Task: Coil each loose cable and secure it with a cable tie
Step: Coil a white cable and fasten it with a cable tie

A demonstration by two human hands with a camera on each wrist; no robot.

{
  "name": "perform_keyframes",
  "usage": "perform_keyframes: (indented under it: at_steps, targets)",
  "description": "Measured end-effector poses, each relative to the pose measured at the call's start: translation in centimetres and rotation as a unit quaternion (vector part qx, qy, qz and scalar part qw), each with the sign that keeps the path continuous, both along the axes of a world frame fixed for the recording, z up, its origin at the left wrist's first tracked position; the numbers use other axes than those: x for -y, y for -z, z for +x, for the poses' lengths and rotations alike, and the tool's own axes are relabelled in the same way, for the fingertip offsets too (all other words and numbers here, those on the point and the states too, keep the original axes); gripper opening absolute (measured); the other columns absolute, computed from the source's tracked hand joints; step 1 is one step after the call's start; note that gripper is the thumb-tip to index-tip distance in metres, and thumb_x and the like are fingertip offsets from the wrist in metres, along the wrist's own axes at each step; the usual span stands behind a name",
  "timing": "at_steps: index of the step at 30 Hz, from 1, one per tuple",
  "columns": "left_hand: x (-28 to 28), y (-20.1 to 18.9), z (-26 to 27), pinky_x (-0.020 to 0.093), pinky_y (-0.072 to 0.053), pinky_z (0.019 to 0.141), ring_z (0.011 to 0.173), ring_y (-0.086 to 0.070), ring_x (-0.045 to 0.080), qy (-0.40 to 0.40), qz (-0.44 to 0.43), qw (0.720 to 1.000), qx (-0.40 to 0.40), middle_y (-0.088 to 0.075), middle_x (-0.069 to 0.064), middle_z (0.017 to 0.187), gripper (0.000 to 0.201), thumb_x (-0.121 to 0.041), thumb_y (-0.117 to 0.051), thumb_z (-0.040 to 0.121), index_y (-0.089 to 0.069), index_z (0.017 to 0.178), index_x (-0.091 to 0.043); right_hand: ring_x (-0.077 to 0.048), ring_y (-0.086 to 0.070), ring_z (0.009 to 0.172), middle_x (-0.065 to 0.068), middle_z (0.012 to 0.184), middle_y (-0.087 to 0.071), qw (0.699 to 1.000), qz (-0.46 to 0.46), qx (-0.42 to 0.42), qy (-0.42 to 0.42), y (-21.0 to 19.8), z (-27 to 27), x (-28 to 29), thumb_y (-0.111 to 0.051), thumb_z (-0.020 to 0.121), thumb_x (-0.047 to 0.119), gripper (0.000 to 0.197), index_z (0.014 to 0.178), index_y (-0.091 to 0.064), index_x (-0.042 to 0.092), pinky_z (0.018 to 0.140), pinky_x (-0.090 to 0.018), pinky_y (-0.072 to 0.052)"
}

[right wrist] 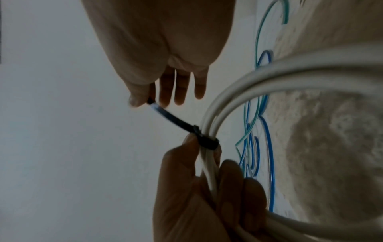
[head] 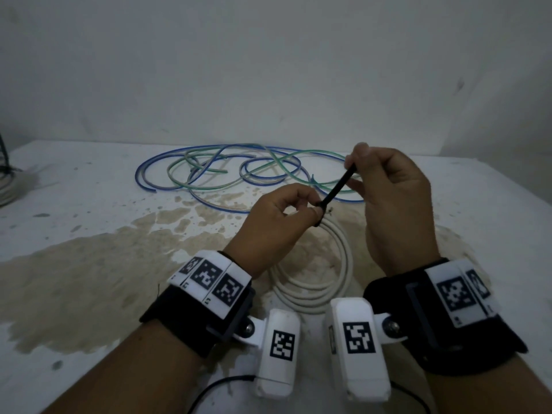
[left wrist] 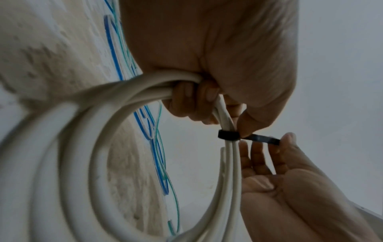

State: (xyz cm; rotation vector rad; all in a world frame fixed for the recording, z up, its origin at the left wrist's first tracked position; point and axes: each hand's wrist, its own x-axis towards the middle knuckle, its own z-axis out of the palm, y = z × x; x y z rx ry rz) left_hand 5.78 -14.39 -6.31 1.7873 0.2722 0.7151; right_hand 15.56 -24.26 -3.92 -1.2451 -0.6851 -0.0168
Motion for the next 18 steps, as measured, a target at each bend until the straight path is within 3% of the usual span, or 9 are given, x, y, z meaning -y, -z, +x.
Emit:
perform_keyframes:
  at_steps: [3, 5, 7, 10, 12, 14, 18]
  targets:
    - [-0.2, -0.1, 0.0, 0.009, -0.030, 0.043, 0.039, -0.044, -0.004, -0.027, -0.051, 0.998, 0.037, -0.054, 0.005, 0.072, 0.021, 0.000, -0.055, 0.090, -0.058, 0.080, -0.018, -0.010, -0.064, 0.086, 0.008, 0.086, -0.069, 0.995, -0.077, -0.050, -0.047, 0.3, 0.3, -0.1, -0.059, 0.080, 0.059, 0.035, 0.080, -0.066, 0.025, 0.077, -0.034, -0.050]
    - [-0.3, -0.3, 0.0, 0.007, -0.031, 0.043, 0.038, -0.044, -0.004, -0.036, -0.088, 0.993, 0.065, -0.053, -0.002, 0.063, 0.021, 0.004, -0.052, 0.091, -0.055, 0.081, -0.014, -0.013, -0.067, 0.086, 0.005, 0.088, -0.071, 0.982, -0.140, -0.103, -0.074, 0.7, 0.2, -0.2, -0.051, 0.081, 0.064, 0.042, 0.085, -0.066, 0.025, 0.076, -0.034, -0.050]
    - [-0.4, -0.3, 0.0, 0.006, -0.032, 0.043, 0.038, -0.045, -0.003, -0.048, -0.099, 0.991, 0.080, -0.053, -0.010, 0.056, 0.021, 0.006, -0.050, 0.091, -0.054, 0.082, -0.012, -0.017, -0.070, 0.081, 0.000, 0.084, -0.073, 0.972, -0.195, -0.091, -0.093, 1.0, -0.2, -0.3, -0.052, 0.092, 0.048, 0.032, 0.084, -0.069, 0.022, 0.074, -0.037, -0.051]
    - [-0.7, -0.2, -0.1, 0.007, -0.033, 0.044, 0.039, -0.045, -0.002, -0.060, -0.116, 0.987, 0.095, -0.052, -0.013, 0.051, 0.021, 0.005, -0.049, 0.092, -0.053, 0.082, -0.012, -0.014, -0.067, 0.065, -0.002, 0.079, -0.071, 0.971, -0.203, -0.052, -0.117, 1.3, -0.8, -0.3, -0.052, 0.096, 0.020, 0.020, 0.094, -0.071, 0.017, 0.065, -0.037, -0.054]
    - [-1.0, -0.1, -0.1, 0.012, -0.031, 0.041, 0.038, -0.041, -0.001, -0.064, -0.127, 0.985, 0.093, -0.051, -0.013, 0.048, 0.019, 0.003, -0.049, 0.093, -0.053, 0.082, -0.013, -0.009, -0.062, 0.059, 0.005, 0.069, -0.068, 0.974, -0.193, -0.033, -0.111, 1.4, -0.9, -0.3, -0.053, 0.095, 0.016, 0.018, 0.100, -0.070, 0.016, 0.059, -0.031, -0.054]
    - [-1.2, 0.0, -0.2, 0.016, -0.028, 0.040, 0.037, -0.034, 0.003, -0.064, -0.131, 0.985, 0.089, -0.051, -0.012, 0.049, 0.017, -0.001, -0.050, 0.094, -0.054, 0.083, -0.014, -0.006, -0.057, 0.053, 0.010, 0.058, -0.063, 0.976, -0.197, -0.015, -0.097, 1.5, -0.9, -0.3, -0.055, 0.093, 0.017, 0.016, 0.098, -0.070, 0.024, 0.053, -0.024, -0.050]
    - [-1.2, 0.0, -0.2, 0.017, -0.029, 0.040, 0.037, -0.033, 0.006, -0.067, -0.133, 0.984, 0.099, -0.053, -0.005, 0.060, 0.013, -0.001, -0.050, 0.094, -0.056, 0.086, -0.010, -0.004, -0.053, 0.046, 0.006, 0.059, -0.059, 0.974, -0.210, 0.023, -0.082, 1.6, -0.8, -0.2, -0.057, 0.092, 0.020, 0.016, 0.100, -0.071, 0.020, 0.048, -0.019, -0.042]
